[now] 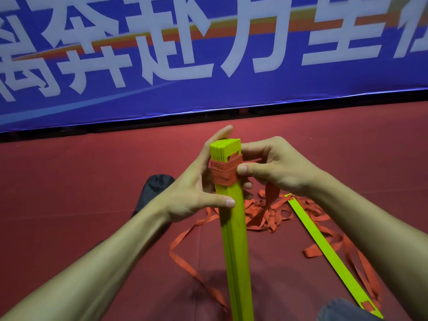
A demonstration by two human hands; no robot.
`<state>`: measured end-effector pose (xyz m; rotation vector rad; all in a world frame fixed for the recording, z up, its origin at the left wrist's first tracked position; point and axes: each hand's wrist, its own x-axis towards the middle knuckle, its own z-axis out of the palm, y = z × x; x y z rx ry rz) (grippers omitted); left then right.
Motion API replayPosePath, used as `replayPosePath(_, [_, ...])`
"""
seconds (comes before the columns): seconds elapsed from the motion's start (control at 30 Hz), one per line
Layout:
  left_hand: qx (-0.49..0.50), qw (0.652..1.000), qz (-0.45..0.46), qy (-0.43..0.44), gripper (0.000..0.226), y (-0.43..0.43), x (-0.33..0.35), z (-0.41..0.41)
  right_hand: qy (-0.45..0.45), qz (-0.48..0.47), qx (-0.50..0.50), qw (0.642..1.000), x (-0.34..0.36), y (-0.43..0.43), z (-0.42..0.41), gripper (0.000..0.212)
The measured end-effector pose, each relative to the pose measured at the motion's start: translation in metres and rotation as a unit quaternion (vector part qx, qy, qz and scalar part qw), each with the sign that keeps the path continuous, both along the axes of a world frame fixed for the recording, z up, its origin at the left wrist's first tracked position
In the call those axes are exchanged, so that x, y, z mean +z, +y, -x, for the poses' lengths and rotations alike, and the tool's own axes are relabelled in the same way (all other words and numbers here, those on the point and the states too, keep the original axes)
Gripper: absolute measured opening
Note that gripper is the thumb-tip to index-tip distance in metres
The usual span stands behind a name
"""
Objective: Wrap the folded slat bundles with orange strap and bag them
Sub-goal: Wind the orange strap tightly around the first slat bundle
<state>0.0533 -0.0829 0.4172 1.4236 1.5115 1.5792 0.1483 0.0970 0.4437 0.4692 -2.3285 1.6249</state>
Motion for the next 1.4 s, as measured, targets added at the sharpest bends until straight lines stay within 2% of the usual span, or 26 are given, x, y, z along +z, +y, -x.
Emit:
replayPosePath(0.07, [0.020,1.000,-0.001,-0.005,0.114,0.003,0.000,-0.001,0.014,0.011,-0.033,0.999,0.000,-0.002,0.002,0.027])
replayPosePath(0.17, [0.110,0.993,0.020,0.035,0.114,0.009,0.001,-0.003,0.038,0.034,-0.098,0.994,-0.003,-0.006,0.006,0.033])
replayPosePath(0.23, [0.176,0.981,0.015,0.077,0.113,0.011,0.000,-0.004,0.059,0.018,-0.136,0.989,-0.004,-0.009,0.008,0.032])
replayPosePath(0.3, [0.208,0.975,-0.007,0.081,0.112,0.010,-0.003,-0.001,0.063,-0.004,-0.159,0.985,-0.003,-0.009,0.010,0.031])
replayPosePath(0.47, [0.195,0.975,-0.043,0.094,0.105,0.007,-0.004,0.000,0.050,-0.140,-0.137,0.979,0.008,-0.008,0.007,0.041])
replayPosePath(0.6, [0.207,0.970,-0.044,0.122,0.098,0.007,-0.008,-0.005,0.062,-0.125,-0.199,0.970,0.003,-0.015,0.011,0.031])
replayPosePath(0.67, [0.236,0.956,-0.009,0.176,0.105,0.008,-0.008,-0.011,0.064,-0.137,-0.264,0.953,0.003,-0.019,0.013,0.036])
replayPosePath(0.73, [0.287,0.931,0.024,0.222,0.122,0.011,-0.007,-0.018,0.064,-0.144,-0.317,0.935,0.004,-0.025,0.013,0.042])
replayPosePath(0.83, [0.370,0.897,0.030,0.240,0.123,0.015,-0.009,-0.024,0.065,-0.129,-0.345,0.927,0.005,-0.031,0.012,0.041])
replayPosePath(0.9, [0.385,0.893,0.026,0.233,0.116,0.017,-0.008,-0.023,0.059,-0.122,-0.350,0.927,0.006,-0.033,0.012,0.039])
replayPosePath(1.0, [0.372,0.907,0.024,0.195,0.112,0.015,-0.008,-0.020,0.023,-0.119,-0.318,0.940,0.007,-0.027,0.010,0.045])
replayPosePath(1.07, [0.362,0.917,0.022,0.164,0.113,0.013,-0.008,-0.016,0.008,-0.130,-0.289,0.948,0.006,-0.021,0.008,0.037])
replayPosePath(1.17, [0.348,0.932,0.010,0.106,0.115,0.009,-0.009,-0.008,0.025,-0.150,-0.273,0.950,0.004,-0.010,0.005,0.016])
replayPosePath(1.4, [0.237,0.971,-0.028,-0.015,0.108,0.003,-0.009,-0.004,0.059,-0.131,-0.261,0.954,-0.002,-0.001,0.007,0.015])
